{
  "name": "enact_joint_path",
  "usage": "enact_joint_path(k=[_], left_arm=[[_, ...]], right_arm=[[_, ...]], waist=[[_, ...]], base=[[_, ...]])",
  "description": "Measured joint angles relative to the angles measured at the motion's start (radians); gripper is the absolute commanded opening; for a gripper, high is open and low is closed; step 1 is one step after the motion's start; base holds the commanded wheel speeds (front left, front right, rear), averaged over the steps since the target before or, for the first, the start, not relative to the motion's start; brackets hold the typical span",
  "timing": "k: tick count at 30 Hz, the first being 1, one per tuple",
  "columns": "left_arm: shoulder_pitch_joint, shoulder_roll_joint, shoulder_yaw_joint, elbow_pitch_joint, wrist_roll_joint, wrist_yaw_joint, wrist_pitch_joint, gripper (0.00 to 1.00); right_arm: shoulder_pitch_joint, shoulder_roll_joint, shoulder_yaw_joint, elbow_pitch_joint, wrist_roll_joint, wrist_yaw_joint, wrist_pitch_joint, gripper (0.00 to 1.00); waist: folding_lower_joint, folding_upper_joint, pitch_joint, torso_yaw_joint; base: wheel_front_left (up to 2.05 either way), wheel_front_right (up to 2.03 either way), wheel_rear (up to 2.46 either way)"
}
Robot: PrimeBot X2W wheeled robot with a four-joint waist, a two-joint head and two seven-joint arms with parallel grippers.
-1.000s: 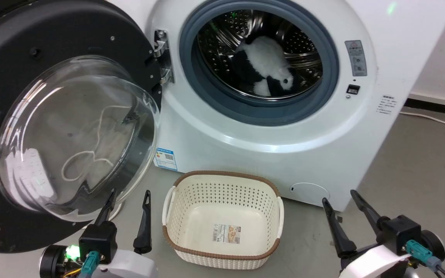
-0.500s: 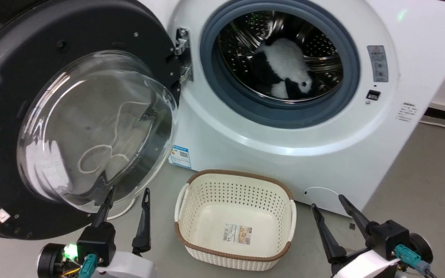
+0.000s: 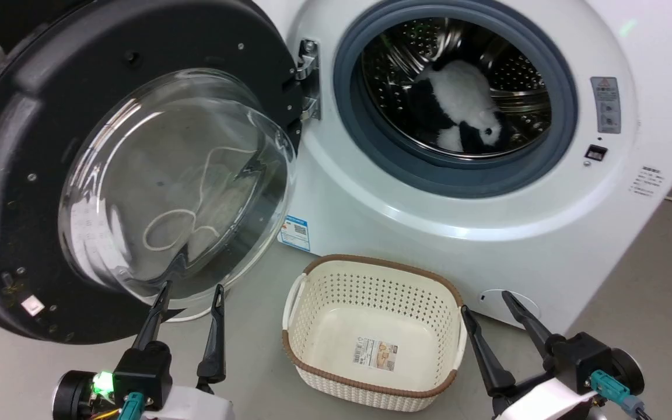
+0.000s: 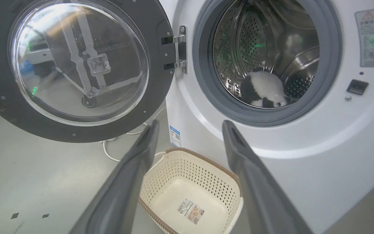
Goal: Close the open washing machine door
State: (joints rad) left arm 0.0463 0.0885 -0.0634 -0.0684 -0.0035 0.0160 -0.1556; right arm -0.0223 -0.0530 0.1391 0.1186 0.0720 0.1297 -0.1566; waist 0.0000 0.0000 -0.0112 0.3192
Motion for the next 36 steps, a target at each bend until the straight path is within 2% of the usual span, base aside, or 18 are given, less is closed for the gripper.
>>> enact_joint_path(k=[5,6,7,8,13,19,21,23,26,33,36], left_arm=[[0.002,0.001,0.004,-0.004,-0.014,0.000,-0.010,1.00],[0.002,0.001,0.006,-0.006,-0.021,0.000,-0.013,0.56],[0.002,0.001,0.008,-0.010,-0.028,-0.001,-0.014,0.24],[0.002,0.001,0.010,-0.020,-0.031,-0.002,-0.015,0.00],[-0.005,-0.009,0.059,-0.125,-0.071,-0.009,-0.029,0.00],[-0.088,-0.014,0.225,-0.233,-0.140,-0.013,-0.040,0.00],[-0.132,-0.006,0.284,-0.234,-0.170,-0.035,-0.044,0.00],[-0.179,0.024,0.348,-0.224,-0.197,-0.054,-0.049,0.00],[-0.261,0.079,0.456,-0.132,-0.328,-0.063,-0.031,0.00],[-0.457,0.264,0.610,0.124,-0.583,-0.059,0.218,0.00],[-0.533,0.308,0.672,0.266,-0.704,-0.036,0.322,0.00]], right_arm=[[0.000,0.000,0.007,0.005,0.002,0.000,-0.010,1.00],[0.000,0.000,0.008,0.005,0.004,0.000,-0.013,1.00],[0.000,0.000,0.009,0.005,0.005,0.000,-0.014,1.00],[0.000,0.000,0.010,0.005,0.006,0.000,-0.014,1.00],[0.001,0.000,0.007,0.004,0.007,0.000,-0.026,1.00],[0.012,0.000,0.003,0.001,-0.002,0.000,-0.040,1.00],[0.015,0.000,-0.001,0.001,-0.002,0.000,-0.041,1.00],[0.015,0.000,0.002,-0.005,-0.002,0.000,-0.048,1.00],[0.012,0.000,0.009,-0.014,-0.002,0.000,-0.051,1.00],[-0.025,0.001,0.026,-0.031,0.037,0.000,-0.069,1.00],[-0.030,0.001,0.026,-0.030,0.037,0.000,-0.075,1.00]], waist=[[0.0000,0.0000,-0.002,0.020],[0.0000,0.0000,-0.002,0.024],[0.0000,0.0001,-0.001,0.028],[0.0000,0.0001,-0.001,0.033],[0.0000,0.0000,0.004,0.054],[-0.0001,0.0000,0.020,0.077],[0.0001,0.0000,0.025,0.085],[-0.0001,0.0000,0.031,0.087],[0.0000,0.0000,0.049,0.080],[0.0001,0.0000,0.101,0.059],[0.0001,0.0000,0.118,0.054]], base=[[0.00,0.00,0.00],[0.00,0.00,0.00],[0.00,0.00,0.00],[0.00,0.00,0.00],[0.00,0.00,0.00],[0.00,0.00,0.00],[0.00,0.00,0.00],[0.00,0.00,0.00],[0.00,0.00,0.00],[0.00,0.00,0.00],[0.00,0.00,0.00]])
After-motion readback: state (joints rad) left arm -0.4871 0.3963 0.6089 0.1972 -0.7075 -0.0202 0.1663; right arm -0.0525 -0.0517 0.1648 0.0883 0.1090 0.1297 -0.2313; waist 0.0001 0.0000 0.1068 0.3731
